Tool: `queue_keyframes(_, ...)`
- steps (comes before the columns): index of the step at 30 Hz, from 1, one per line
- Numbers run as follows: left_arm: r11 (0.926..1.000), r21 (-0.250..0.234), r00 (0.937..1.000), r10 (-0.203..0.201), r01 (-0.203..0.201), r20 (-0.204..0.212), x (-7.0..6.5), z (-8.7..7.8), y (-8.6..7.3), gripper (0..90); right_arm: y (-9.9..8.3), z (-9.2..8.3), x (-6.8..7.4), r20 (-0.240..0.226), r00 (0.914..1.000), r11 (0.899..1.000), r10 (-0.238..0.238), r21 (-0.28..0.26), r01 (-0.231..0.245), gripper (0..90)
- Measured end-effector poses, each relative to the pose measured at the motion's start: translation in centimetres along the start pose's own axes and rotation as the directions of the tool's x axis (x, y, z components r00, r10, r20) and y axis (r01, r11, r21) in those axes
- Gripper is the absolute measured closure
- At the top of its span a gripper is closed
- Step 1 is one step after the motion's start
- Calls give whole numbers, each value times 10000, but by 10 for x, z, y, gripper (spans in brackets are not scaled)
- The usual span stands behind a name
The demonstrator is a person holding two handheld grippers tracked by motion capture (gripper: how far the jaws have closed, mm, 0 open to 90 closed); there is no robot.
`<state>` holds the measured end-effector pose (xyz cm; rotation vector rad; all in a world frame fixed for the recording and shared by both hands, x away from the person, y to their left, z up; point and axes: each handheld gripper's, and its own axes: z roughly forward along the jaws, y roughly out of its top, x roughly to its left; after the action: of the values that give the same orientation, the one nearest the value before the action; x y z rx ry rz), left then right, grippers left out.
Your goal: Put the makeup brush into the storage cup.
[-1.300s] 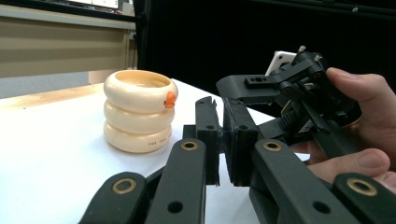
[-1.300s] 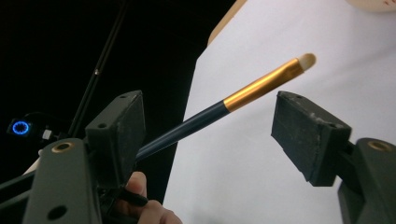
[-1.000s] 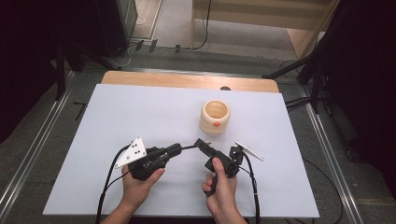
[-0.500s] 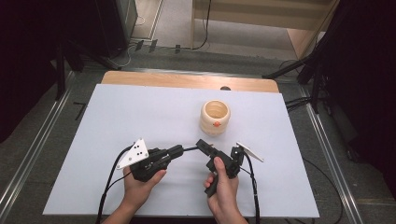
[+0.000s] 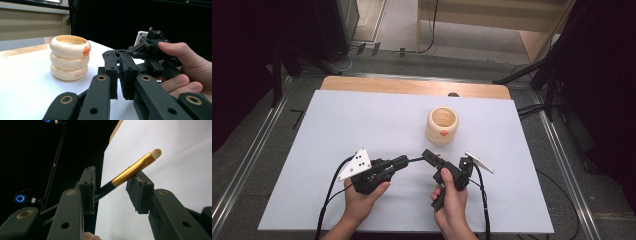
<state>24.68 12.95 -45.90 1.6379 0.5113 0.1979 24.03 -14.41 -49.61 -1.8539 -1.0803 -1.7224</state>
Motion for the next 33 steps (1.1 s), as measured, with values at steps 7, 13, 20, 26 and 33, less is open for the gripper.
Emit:
queue_keyframes(7, 10000, 38, 10000, -32, 32, 1, 0, 0, -1, 870, 0, 0, -1, 4, 10000, 10000, -74, -36, 74, 614)
queue_keyframes(13, 10000, 67, 10000, -24, 24, 13, 0, 0, -1, 869, 1, 0, -1, -6, 10000, 10000, -24, 8, 24, 623)
queue_keyframes(20, 9983, 502, 9996, -297, 297, -1, 3, 4, -5, 832, 3, -2, -1, -47, 10000, 9998, -88, -173, 87, 750)
queue_keyframes(26, 9926, 1024, 9972, -684, 651, 297, 5, 11, -6, 456, 9, -11, -3, 540, 9944, 9915, -913, -879, 958, 844)
queue_keyframes(33, 9904, 1113, 9964, -838, 820, 110, 8, 10, -7, 400, 12, -17, 5, 1153, 9678, 9624, -2239, -1303, 2382, 844)
